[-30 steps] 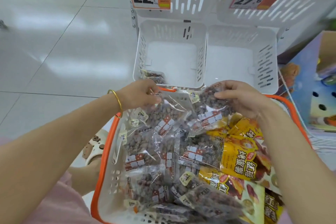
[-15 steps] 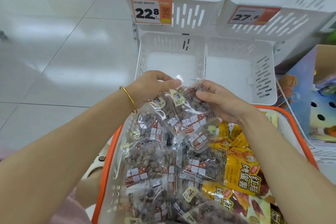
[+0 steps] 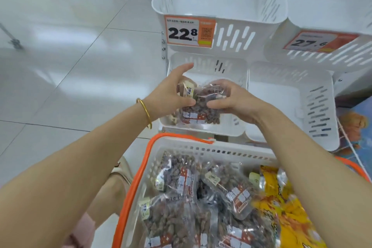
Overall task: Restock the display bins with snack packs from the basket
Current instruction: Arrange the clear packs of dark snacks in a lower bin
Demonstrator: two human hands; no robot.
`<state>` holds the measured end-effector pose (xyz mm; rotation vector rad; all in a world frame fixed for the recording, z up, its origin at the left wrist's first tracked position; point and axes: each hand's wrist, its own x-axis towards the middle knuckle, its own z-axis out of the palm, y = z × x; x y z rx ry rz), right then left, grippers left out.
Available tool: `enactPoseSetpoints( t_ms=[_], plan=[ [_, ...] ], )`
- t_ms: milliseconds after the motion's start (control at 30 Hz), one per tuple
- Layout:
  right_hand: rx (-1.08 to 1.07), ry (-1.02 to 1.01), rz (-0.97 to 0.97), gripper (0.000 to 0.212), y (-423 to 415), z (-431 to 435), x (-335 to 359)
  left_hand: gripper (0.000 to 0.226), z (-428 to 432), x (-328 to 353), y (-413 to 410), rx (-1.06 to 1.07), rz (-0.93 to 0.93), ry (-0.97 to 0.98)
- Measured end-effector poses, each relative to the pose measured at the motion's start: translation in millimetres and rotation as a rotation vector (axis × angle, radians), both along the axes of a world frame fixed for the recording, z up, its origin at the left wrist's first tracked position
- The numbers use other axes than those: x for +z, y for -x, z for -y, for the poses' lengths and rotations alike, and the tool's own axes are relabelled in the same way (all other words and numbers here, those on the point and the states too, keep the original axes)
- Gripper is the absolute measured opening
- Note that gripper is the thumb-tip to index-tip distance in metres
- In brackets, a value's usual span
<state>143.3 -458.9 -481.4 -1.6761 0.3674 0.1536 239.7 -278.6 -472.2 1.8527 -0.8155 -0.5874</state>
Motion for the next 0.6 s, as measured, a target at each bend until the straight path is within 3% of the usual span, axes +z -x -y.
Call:
enactPoseSetpoints(
  t_ms=[133, 233, 433, 600],
  plan=[
    [-0.232, 0.162, 0.158, 0.044, -43.4, 5.1, -23.3, 0.080, -0.9, -36.1, -31.8, 0.186, 0.238, 0.013],
    [-0.337, 0.220, 0.176, 0.045, -68.6, 5.9, -53.4, 0.072, -18.1, -73.0, -48.7, 0.220, 0.436, -0.168],
    [-0.214, 0.339, 0.059, 0.043, -109.2, -8.2, -117.1, 0.072, -28.7, -120.4, -42.9, 0.093, 0.391, -0.218],
    [-0.087, 0.274, -0.139, 0.054, -100.1, -2.2, -130.8, 0.072, -26.4, -125.2, -41.9, 0.111, 0.403, -0.207]
  ],
)
